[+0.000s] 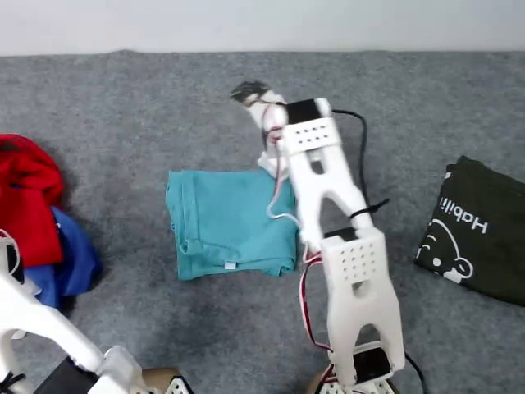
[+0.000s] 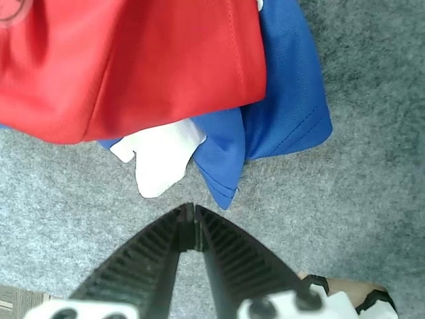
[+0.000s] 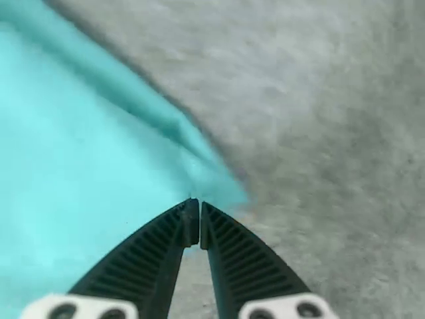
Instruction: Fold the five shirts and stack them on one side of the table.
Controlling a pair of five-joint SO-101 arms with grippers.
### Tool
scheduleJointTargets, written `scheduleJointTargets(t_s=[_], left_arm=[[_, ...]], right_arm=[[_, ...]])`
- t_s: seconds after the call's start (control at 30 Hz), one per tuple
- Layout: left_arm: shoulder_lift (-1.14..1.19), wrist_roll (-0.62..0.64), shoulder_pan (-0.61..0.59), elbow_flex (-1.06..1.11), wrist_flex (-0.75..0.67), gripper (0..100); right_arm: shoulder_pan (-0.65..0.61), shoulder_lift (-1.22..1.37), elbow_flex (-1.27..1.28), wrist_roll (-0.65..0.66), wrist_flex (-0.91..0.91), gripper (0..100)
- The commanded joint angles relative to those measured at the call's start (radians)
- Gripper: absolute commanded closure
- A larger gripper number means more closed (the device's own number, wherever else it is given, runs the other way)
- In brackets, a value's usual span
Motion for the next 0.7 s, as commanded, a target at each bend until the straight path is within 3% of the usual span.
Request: scheduleJointTargets(t_s=[0.0, 0.07, 0.2, 0.43, 0.67], left_arm=[[-0.032, 0.014, 0.008, -0.004, -0.006, 99], [-0.032, 0.014, 0.008, -0.004, -0.006, 99], [-0.034, 0.014, 0.008, -0.004, -0.006, 99], [-0.034, 0.014, 0.005, -0.005, -0.006, 99], [-0.034, 0.014, 0.008, -0.005, -0.006, 99]], right_arm=[[-0.096, -0.081, -0.121, 0.008, 0.124, 98.8], [-0.143, -0.093, -0.161, 0.006, 0.219, 98.8], [-0.185, -0.163, -0.106, -0.029, 0.228, 98.6], [-0.32, -0.329, 0.247, -0.032, 0.222, 98.8], [-0.424, -0.226, 0.299, -0.035, 0.147, 98.8]])
